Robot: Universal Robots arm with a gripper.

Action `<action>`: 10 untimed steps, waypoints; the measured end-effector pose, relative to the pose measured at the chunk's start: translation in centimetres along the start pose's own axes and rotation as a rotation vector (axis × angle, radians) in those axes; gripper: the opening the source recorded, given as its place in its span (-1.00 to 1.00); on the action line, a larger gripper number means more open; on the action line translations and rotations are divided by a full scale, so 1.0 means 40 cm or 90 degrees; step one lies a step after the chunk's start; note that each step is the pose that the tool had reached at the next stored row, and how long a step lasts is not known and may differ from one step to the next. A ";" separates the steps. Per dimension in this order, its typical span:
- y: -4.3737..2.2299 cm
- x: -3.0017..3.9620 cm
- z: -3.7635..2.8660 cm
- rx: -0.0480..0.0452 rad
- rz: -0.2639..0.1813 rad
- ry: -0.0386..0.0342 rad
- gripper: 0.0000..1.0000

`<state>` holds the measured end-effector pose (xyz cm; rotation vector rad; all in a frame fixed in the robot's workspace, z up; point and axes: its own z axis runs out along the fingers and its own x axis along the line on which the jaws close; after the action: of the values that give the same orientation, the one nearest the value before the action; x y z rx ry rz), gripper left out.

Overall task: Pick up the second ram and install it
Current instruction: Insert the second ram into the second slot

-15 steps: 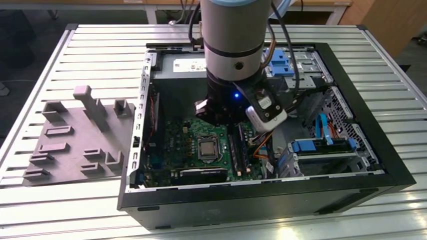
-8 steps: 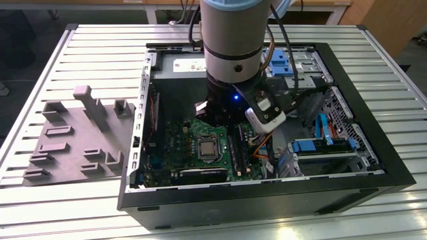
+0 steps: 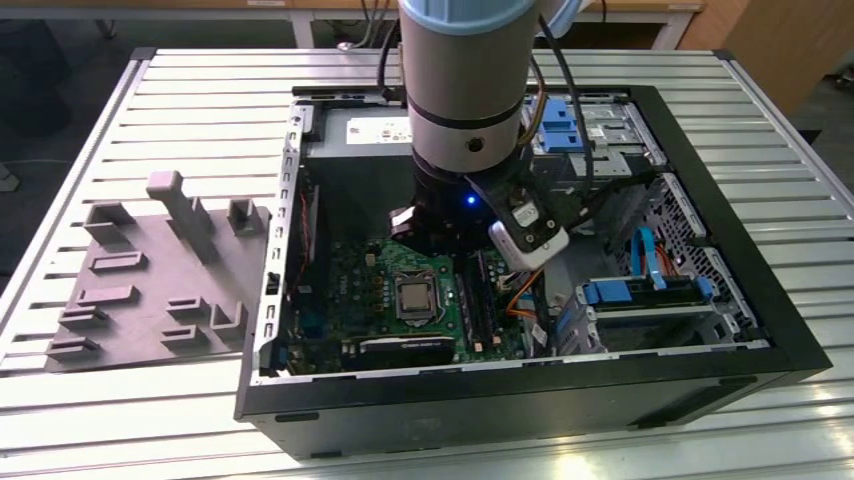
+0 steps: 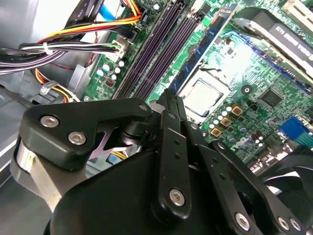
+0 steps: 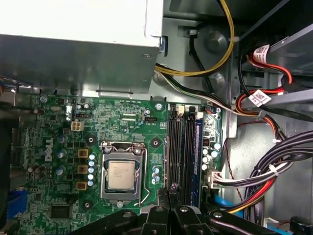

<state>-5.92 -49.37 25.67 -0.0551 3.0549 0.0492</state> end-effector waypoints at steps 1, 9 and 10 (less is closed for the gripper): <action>0.000 0.000 0.002 -0.0004 0.000 -0.0001 -0.77; 0.002 0.002 0.019 -0.0035 -0.001 -0.0001 -0.77; 0.003 0.002 0.022 -0.0038 -0.001 -0.0001 -0.77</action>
<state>-5.92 -49.22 24.81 -0.0581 3.0546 0.0582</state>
